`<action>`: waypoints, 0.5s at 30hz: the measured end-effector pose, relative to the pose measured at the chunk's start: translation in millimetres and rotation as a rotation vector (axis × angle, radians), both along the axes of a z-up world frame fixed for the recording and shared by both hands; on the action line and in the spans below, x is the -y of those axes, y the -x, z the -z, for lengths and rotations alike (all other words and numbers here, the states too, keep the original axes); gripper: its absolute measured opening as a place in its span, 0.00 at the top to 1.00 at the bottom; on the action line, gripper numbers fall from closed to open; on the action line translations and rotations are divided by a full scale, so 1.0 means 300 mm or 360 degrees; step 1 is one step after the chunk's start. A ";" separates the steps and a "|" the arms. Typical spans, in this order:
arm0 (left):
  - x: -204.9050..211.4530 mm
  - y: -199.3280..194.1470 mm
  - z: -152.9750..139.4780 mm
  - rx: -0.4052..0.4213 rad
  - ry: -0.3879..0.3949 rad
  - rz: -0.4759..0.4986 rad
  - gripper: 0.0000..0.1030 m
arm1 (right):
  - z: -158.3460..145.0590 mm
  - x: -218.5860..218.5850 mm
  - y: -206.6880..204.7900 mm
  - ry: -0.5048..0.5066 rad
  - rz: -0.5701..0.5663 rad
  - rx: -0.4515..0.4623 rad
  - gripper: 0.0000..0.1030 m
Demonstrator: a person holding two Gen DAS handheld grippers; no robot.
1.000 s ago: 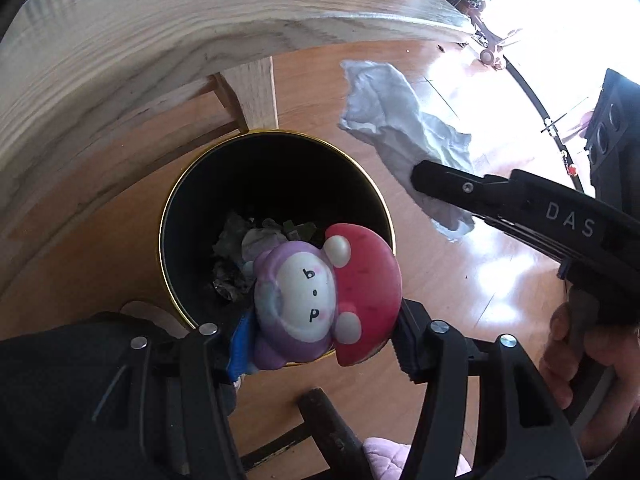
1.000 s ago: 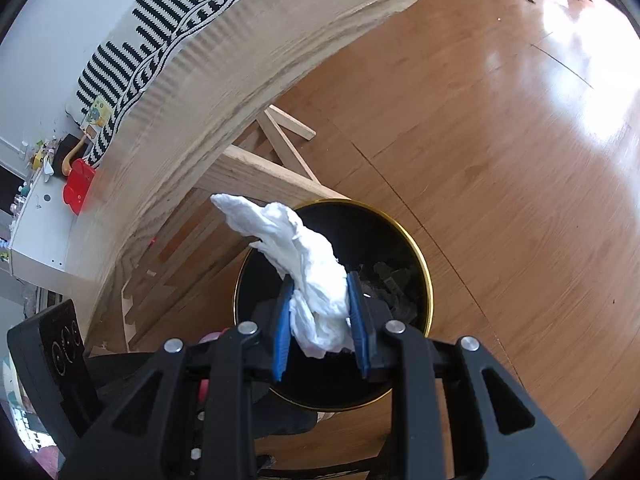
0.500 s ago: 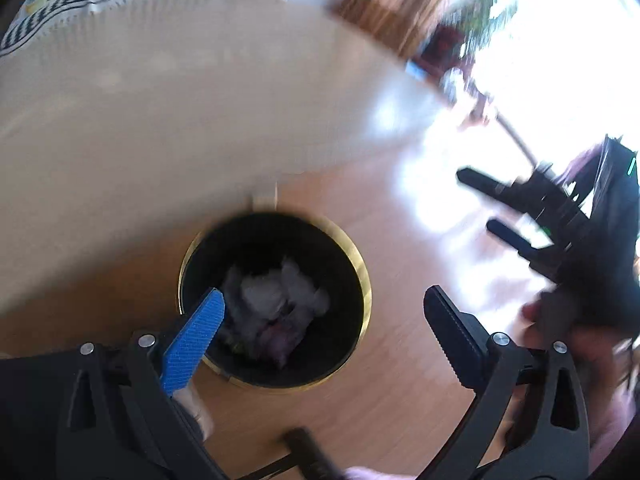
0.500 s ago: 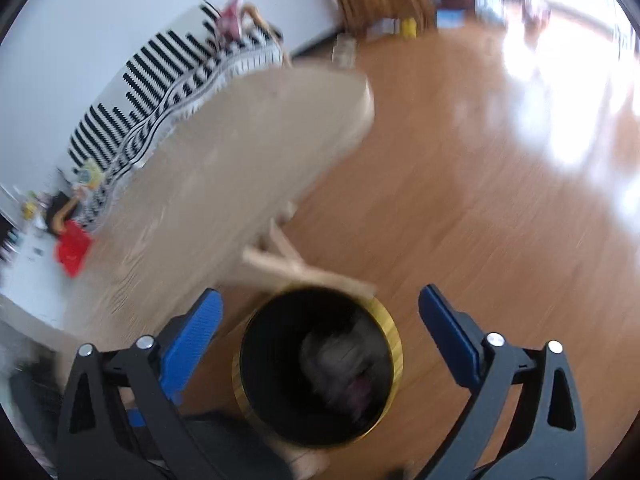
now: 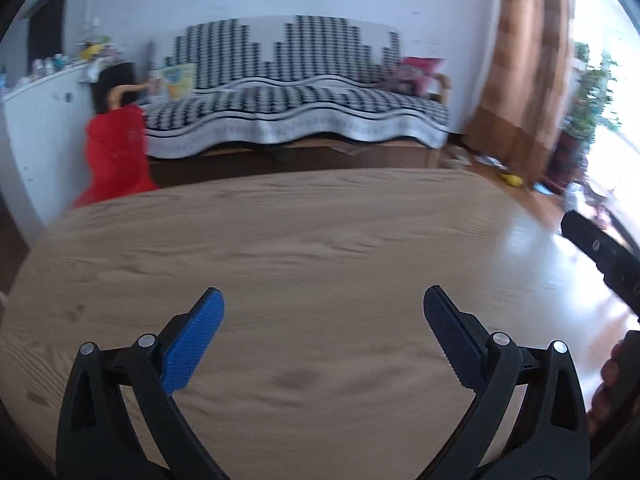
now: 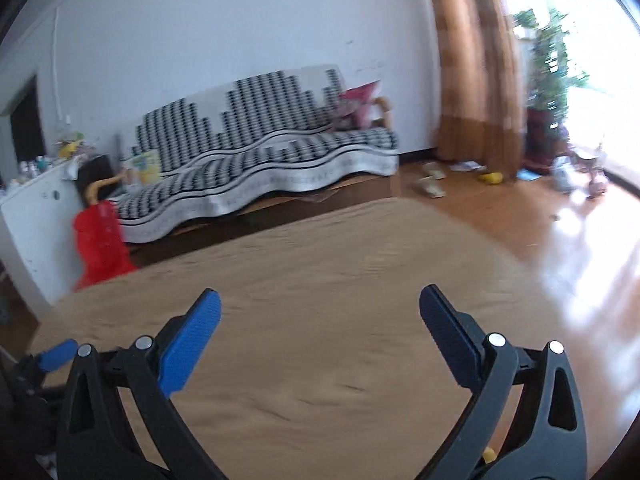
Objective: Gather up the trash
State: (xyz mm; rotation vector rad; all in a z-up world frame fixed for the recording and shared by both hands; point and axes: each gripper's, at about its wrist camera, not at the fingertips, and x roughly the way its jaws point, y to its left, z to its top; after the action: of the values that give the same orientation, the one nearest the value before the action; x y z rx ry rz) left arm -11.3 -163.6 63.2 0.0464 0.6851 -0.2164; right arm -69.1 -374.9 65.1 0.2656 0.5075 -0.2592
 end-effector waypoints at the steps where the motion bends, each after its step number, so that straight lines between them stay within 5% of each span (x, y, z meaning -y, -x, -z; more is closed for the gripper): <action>1: -0.050 -0.030 0.031 0.0005 -0.0021 -0.0049 0.06 | 0.020 -0.027 -0.049 -0.0010 -0.0009 -0.0020 0.07; 6: -0.229 -0.071 0.129 -0.0064 0.0030 -0.0215 0.06 | 0.165 -0.203 -0.200 0.0098 -0.0132 -0.0123 0.07; 9: -0.283 -0.093 0.137 -0.0147 0.0179 -0.0278 0.06 | 0.212 -0.278 -0.270 0.0148 -0.0217 -0.0218 0.07; 15: -0.296 -0.132 0.167 -0.0188 0.0147 -0.0326 0.06 | 0.268 -0.344 -0.310 0.0126 -0.0255 -0.0354 0.07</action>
State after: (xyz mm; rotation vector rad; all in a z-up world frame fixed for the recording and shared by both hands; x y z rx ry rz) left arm 28.2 -75.0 13.1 -0.1256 0.7914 -0.0538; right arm 24.0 -271.8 -15.4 0.1179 0.7331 -0.1528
